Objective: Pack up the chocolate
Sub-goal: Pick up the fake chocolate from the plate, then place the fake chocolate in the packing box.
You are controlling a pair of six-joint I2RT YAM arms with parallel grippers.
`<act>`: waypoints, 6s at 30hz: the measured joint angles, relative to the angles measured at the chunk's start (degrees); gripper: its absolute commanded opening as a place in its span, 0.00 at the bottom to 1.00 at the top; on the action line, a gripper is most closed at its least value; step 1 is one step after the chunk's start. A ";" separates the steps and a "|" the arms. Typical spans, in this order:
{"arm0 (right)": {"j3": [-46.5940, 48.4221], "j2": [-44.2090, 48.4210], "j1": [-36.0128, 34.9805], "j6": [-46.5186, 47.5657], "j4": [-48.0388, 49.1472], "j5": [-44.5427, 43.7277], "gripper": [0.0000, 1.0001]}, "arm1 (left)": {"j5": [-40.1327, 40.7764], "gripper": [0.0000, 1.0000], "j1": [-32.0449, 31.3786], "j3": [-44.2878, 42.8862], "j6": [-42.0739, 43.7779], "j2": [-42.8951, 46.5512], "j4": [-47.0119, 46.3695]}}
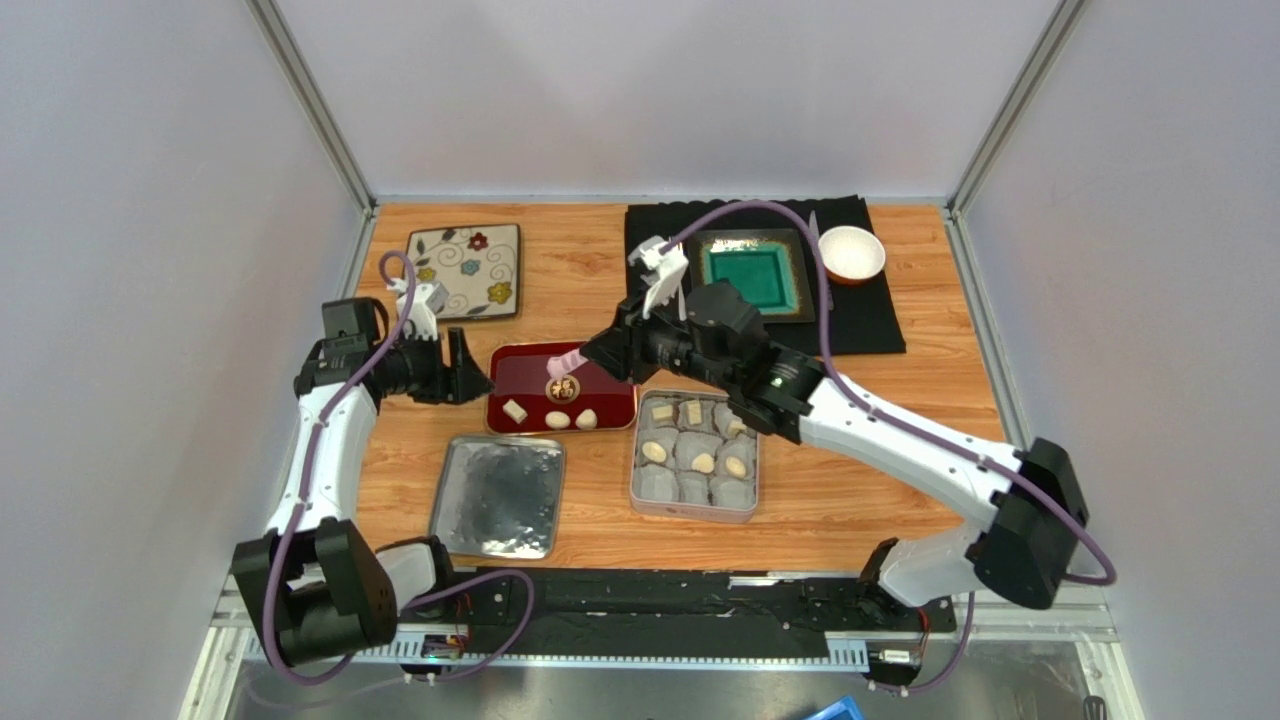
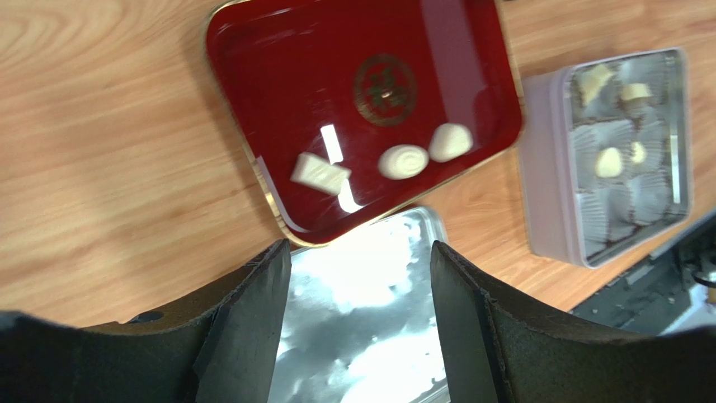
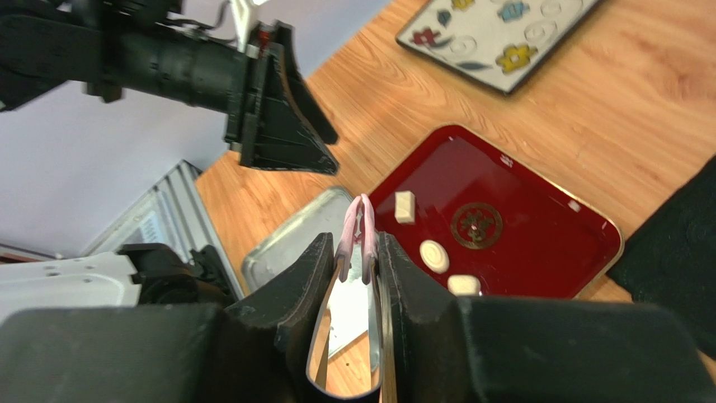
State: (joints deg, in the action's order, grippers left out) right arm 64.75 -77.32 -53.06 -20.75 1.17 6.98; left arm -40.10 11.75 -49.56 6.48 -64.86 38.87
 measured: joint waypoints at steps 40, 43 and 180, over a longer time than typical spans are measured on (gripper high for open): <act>24.68 -36.70 -5.29 9.64 -6.19 -5.25 0.25 | 6.19 0.67 11.30 12.66 9.31 -8.31 -9.16; 24.68 -37.00 -5.40 9.70 -6.21 -5.62 0.29 | 5.57 0.67 11.39 12.66 9.31 -8.07 -8.87; -18.16 13.16 -7.19 1.05 -23.04 -12.52 0.39 | 1.33 0.67 13.38 10.49 10.67 -6.51 -3.98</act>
State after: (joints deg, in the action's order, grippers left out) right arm 46.59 -64.16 -60.25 -19.70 -21.87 -5.54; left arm -38.76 25.12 -39.07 17.15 -71.37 34.89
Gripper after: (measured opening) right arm 0.380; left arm 0.666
